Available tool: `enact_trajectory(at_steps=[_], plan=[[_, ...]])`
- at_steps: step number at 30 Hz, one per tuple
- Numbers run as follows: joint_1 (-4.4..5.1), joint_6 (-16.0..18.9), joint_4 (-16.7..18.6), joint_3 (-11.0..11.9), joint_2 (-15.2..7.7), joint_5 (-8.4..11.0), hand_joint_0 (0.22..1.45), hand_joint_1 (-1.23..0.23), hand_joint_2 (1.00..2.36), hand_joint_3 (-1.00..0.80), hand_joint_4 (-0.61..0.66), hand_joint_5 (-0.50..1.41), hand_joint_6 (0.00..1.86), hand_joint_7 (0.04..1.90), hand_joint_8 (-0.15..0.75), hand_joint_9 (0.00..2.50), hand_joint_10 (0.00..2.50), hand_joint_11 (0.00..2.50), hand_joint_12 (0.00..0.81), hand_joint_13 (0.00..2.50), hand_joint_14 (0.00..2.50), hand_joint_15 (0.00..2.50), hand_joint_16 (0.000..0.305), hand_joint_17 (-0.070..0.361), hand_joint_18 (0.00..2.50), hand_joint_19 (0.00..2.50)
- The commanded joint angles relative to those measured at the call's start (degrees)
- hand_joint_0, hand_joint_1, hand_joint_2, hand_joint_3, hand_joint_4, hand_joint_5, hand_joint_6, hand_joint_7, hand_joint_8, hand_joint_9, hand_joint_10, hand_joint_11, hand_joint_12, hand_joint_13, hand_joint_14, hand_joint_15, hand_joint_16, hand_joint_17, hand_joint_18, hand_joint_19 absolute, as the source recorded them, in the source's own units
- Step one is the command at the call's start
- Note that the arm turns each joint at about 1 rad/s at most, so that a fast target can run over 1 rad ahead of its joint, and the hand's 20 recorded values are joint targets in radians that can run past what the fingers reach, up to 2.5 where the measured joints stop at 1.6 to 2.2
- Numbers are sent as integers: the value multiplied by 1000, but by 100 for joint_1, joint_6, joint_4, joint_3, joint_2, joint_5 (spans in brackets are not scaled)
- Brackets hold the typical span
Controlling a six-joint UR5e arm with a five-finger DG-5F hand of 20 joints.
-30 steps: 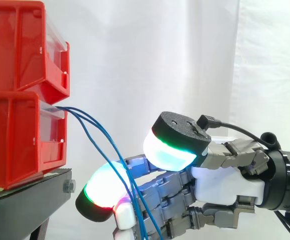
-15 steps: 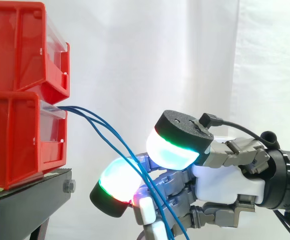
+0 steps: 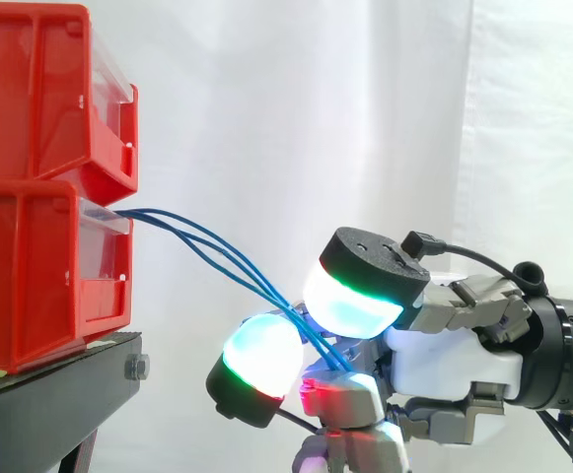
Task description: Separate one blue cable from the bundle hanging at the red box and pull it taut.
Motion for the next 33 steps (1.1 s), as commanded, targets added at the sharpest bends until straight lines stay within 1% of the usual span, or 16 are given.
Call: enact_trajectory(at_steps=[1,4,5,6,9,10,11,13,16,17,26,30,32,33], plan=[[-44,9,-64,3,1,-87,676,-666,1010,-348,212,-119,557,1159,332,1125,13,1194,356,1264,24,973,32,72,789,528],[-62,-9,-108,3,36,-149,672,-666,1010,-355,208,-120,559,1160,330,1134,13,1214,355,1277,24,1008,33,73,796,530],[-70,-17,-161,3,80,-166,670,-667,1010,-361,206,-121,561,1156,333,1145,11,1256,358,1281,25,1015,33,74,798,537],[-79,-17,-249,3,115,-166,670,-667,1009,-361,212,-121,561,1153,333,1148,12,1254,355,1282,26,1019,33,74,798,538],[-97,-26,-354,3,159,-175,667,-667,1009,-372,214,-123,562,1154,327,1171,10,1327,355,1303,25,1063,33,74,802,546],[-114,-26,-451,3,195,-175,663,-667,1008,-377,210,-123,563,1149,325,1176,8,1341,356,1307,24,1079,33,75,805,546],[-114,-26,-468,3,203,-175,660,-666,1009,-380,216,-124,563,1149,322,1186,7,1375,341,1314,25,1103,33,75,809,554],[-141,-35,-539,3,247,-175,657,-668,1008,-386,211,-124,564,1148,317,1192,6,1390,344,1318,25,1119,34,76,812,557],[-158,-35,-644,3,326,-175,650,-665,1007,-411,209,-126,564,1147,307,1223,5,1530,333,1348,24,1194,34,77,823,572],[-167,-44,-653,3,318,-175,646,-663,1006,-417,211,-126,564,1145,308,1220,91,1514,334,1356,23,1235,35,78,825,582],[-193,-70,-662,3,370,-166,631,-632,1004,-444,213,-127,566,1146,296,1188,407,1521,327,1390,20,1306,35,79,839,605],[-185,-123,-741,3,502,-166,630,-630,1005,-444,206,-127,573,1139,295,1185,496,1506,322,1396,20,1328,36,80,847,607],[-185,-246,-899,3,608,-166,629,-632,1005,-435,201,-127,579,1136,289,1179,569,1504,322,1403,20,1335,36,80,849,614],[-193,-281,-934,3,625,-166,631,-634,1005,-434,204,-128,580,1132,291,1178,582,1504,322,1404,19,1333,36,80,849,614]])
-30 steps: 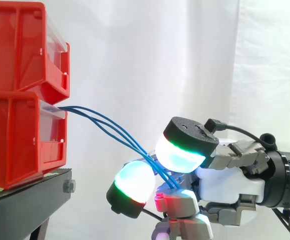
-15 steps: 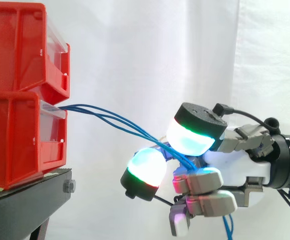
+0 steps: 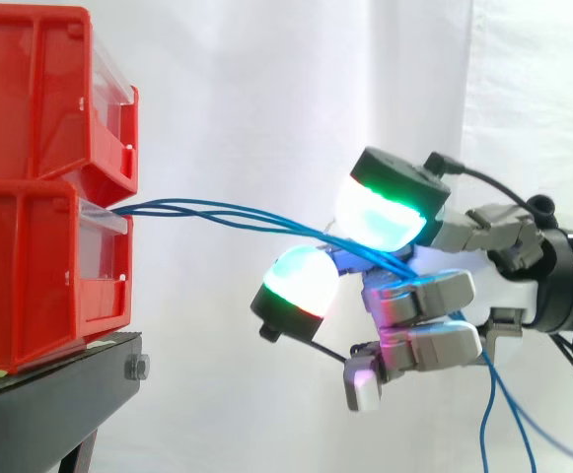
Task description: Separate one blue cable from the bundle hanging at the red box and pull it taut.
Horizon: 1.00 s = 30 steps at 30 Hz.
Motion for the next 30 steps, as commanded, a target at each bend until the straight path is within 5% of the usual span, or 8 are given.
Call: enact_trajectory(at_steps=[1,9,16,24,30], plan=[[4,-151,-191,0,130,7,635,-638,1006,-427,203,-129,589,1123,286,1172,653,1487,325,1411,19,1342,36,80,849,614],[48,-353,-605,0,306,51,649,-646,1010,-354,182,-145,685,1001,289,1160,805,1485,321,1423,18,1377,36,81,862,622],[57,-327,-605,0,306,95,648,-681,1010,-339,188,-166,747,888,295,1124,908,1457,320,1424,17,1400,37,83,861,640],[-5,95,-332,-9,288,376,575,-521,1000,-500,200,-166,755,885,305,1126,938,1435,329,1434,16,1396,39,87,873,652],[-14,104,-235,-18,253,376,573,-516,1000,-500,199,-166,755,881,305,1126,974,1431,324,1441,15,1399,39,89,882,651]])
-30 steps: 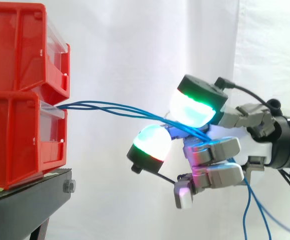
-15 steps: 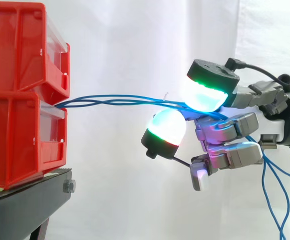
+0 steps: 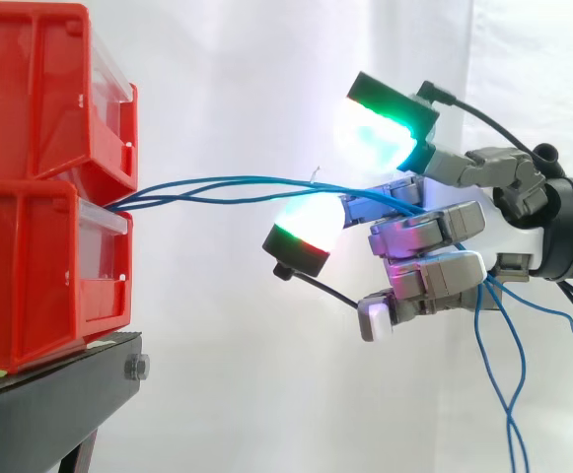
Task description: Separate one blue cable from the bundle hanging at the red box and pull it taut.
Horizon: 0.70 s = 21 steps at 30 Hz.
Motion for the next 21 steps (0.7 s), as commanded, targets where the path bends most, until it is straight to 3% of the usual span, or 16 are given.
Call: enact_trajectory(at_steps=[1,5,11,21], plan=[[-15,12,59,-2,-79,-6,580,-527,1000,-500,200,-166,755,887,300,1129,996,1412,326,1441,16,1401,39,88,882,650],[-59,73,209,-2,-228,-85,627,-603,1009,-374,186,-181,824,867,297,1130,1035,1420,311,1454,15,1425,38,87,891,654],[-59,91,297,-2,-228,-147,636,-679,1014,-230,166,-195,881,860,316,1090,1248,1367,331,1464,13,1427,41,92,915,656],[-6,12,349,-2,-228,-138,668,-803,1014,-230,153,-207,911,815,314,1011,1473,1331,327,1464,14,1484,42,93,916,685]])
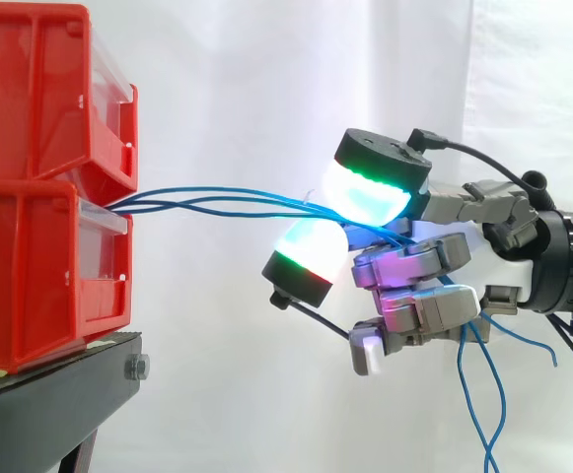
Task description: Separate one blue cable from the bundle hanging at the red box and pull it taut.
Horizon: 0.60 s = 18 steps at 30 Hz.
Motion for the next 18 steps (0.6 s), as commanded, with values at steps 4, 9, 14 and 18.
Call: enact_trajectory(at_steps=[4,9,14,18], plan=[[7,-87,39,1,-9,1,703,-857,1013,-290,154,-210,924,793,317,1005,1485,1336,320,1459,13,1512,42,94,916,688],[16,-104,39,1,-9,1,783,-913,1013,-329,152,-207,949,847,317,1018,1396,1355,320,1442,15,1502,42,94,903,686],[25,-104,39,1,0,10,705,-935,1000,-500,50,-196,954,828,262,1050,1067,1374,326,1324,26,1313,39,87,895,634],[33,-131,48,1,-9,10,522,-840,1000,-500,39,-176,924,822,268,1235,274,1527,367,1161,27,941,41,92,870,628]])
